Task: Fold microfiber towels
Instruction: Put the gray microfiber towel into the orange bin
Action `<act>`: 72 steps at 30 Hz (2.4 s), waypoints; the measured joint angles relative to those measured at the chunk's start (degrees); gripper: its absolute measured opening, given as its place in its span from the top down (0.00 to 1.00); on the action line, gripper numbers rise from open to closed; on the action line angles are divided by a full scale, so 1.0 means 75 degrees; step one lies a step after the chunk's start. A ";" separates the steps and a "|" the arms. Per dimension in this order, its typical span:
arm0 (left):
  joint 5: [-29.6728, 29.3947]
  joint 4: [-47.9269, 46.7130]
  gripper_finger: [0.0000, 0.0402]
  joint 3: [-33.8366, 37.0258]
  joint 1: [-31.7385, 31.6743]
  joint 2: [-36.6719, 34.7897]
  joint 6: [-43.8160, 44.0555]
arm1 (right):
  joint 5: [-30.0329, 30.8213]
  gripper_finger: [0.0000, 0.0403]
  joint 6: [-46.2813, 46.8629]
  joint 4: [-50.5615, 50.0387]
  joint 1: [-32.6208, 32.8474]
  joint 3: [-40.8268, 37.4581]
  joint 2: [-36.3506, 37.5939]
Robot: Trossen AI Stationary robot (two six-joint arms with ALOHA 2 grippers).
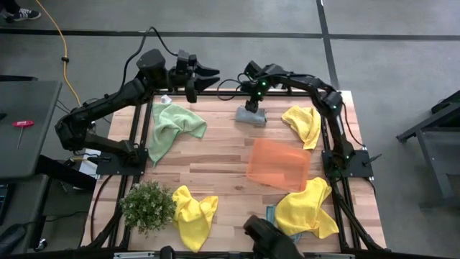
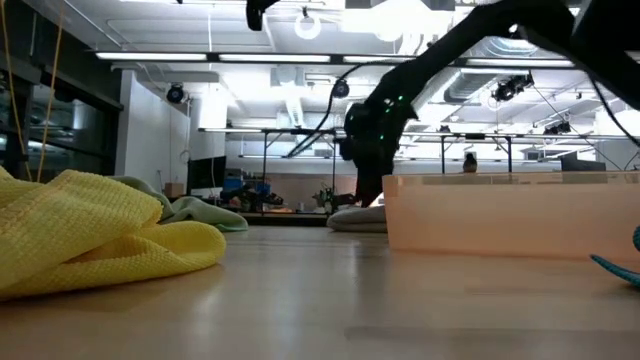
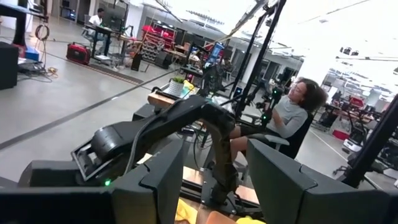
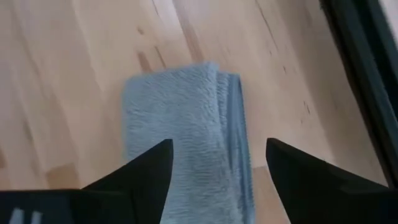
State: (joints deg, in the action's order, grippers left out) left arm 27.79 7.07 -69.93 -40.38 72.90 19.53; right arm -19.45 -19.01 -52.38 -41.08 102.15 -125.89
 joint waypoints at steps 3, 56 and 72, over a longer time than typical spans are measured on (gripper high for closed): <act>0.0000 0.0006 0.59 0.0000 0.0000 0.0000 0.0110 | 0.0219 0.38 -0.0233 -0.0192 0.0015 0.0241 -0.0272; -0.0373 0.0001 0.59 0.0000 -0.0565 -0.0067 -0.0017 | -0.0665 1.00 0.4390 0.0929 0.2915 -0.6376 0.7769; -0.0394 0.0009 0.59 0.0000 -0.0565 -0.0067 0.0053 | 0.0040 1.00 0.3934 0.1598 0.3552 -0.6459 0.5037</act>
State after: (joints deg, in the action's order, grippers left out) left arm 24.84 7.14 -69.93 -44.62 72.40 19.92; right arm -19.15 10.49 -40.39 -14.44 53.71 -88.11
